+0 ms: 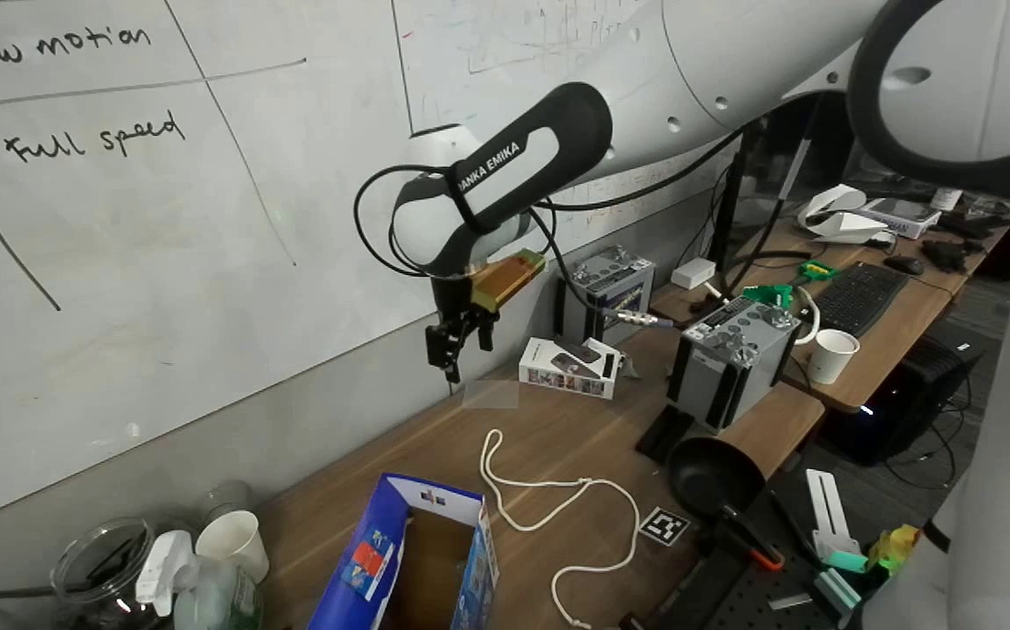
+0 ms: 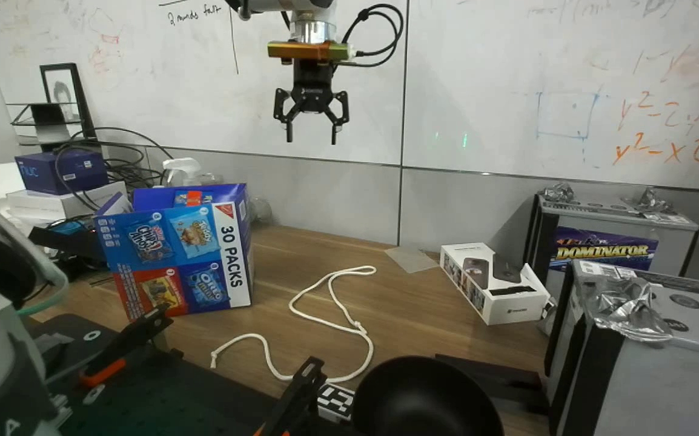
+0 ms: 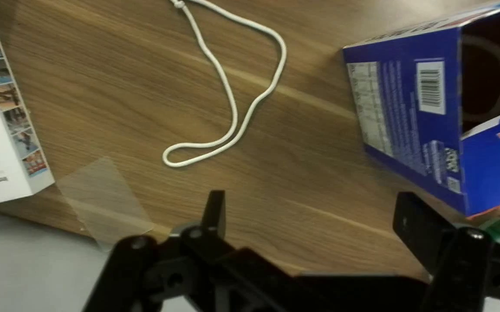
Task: Put the ropes in the box
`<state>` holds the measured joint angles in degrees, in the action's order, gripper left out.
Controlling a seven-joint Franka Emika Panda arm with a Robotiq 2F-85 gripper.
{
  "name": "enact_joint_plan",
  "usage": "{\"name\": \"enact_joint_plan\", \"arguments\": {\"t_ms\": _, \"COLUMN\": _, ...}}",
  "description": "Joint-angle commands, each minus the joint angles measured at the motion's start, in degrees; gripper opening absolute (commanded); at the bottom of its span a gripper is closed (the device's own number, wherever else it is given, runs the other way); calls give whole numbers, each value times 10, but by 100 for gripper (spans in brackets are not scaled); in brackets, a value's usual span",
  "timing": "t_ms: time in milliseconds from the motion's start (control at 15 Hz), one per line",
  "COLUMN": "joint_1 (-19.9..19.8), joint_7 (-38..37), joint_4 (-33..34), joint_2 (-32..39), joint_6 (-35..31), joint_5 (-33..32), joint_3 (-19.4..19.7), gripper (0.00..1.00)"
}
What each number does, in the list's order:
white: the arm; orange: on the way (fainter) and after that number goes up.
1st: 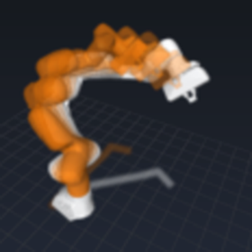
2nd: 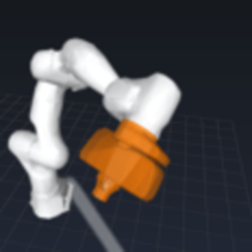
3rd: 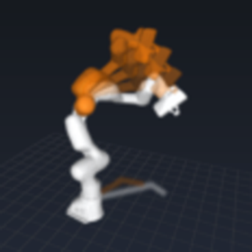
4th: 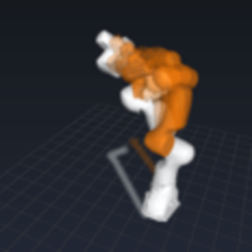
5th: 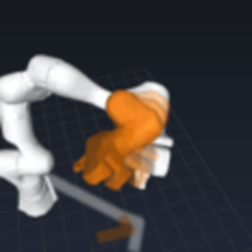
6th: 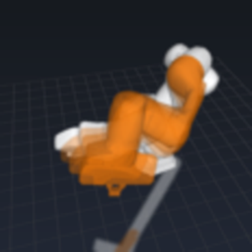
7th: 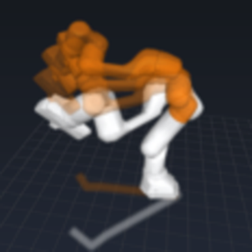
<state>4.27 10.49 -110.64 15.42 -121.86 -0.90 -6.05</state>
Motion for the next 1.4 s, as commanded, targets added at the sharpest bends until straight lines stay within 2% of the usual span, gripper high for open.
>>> {"name": "enact_joint_plan", "arguments": {"t_ms": 0, "joint_1": -18, "joint_7": -9, "joint_4": -61, "joint_2": 2, "joint_6": -113, "joint_5": -22, "joint_3": 27, "gripper": 100}}
{"name": "enact_joint_plan", "arguments": {"t_ms": 267, "joint_1": -33, "joint_7": 0, "joint_4": -104, "joint_2": 50, "joint_6": -217, "joint_5": -34, "joint_3": 43, "gripper": 100}}
{"name": "enact_joint_plan", "arguments": {"t_ms": 667, "joint_1": -28, "joint_7": -12, "joint_4": -107, "joint_2": 130, "joint_6": -308, "joint_5": -44, "joint_3": 43, "gripper": 100}}
{"name": "enact_joint_plan", "arguments": {"t_ms": 933, "joint_1": -20, "joint_7": -17, "joint_4": -86, "joint_2": 181, "joint_6": -333, "joint_5": -43, "joint_3": 43, "gripper": 100}}
{"name": "enact_joint_plan", "arguments": {"t_ms": 1333, "joint_1": -28, "joint_7": -7, "joint_4": -57, "joint_2": 238, "joint_6": -352, "joint_5": -29, "joint_3": 22, "gripper": 100}}
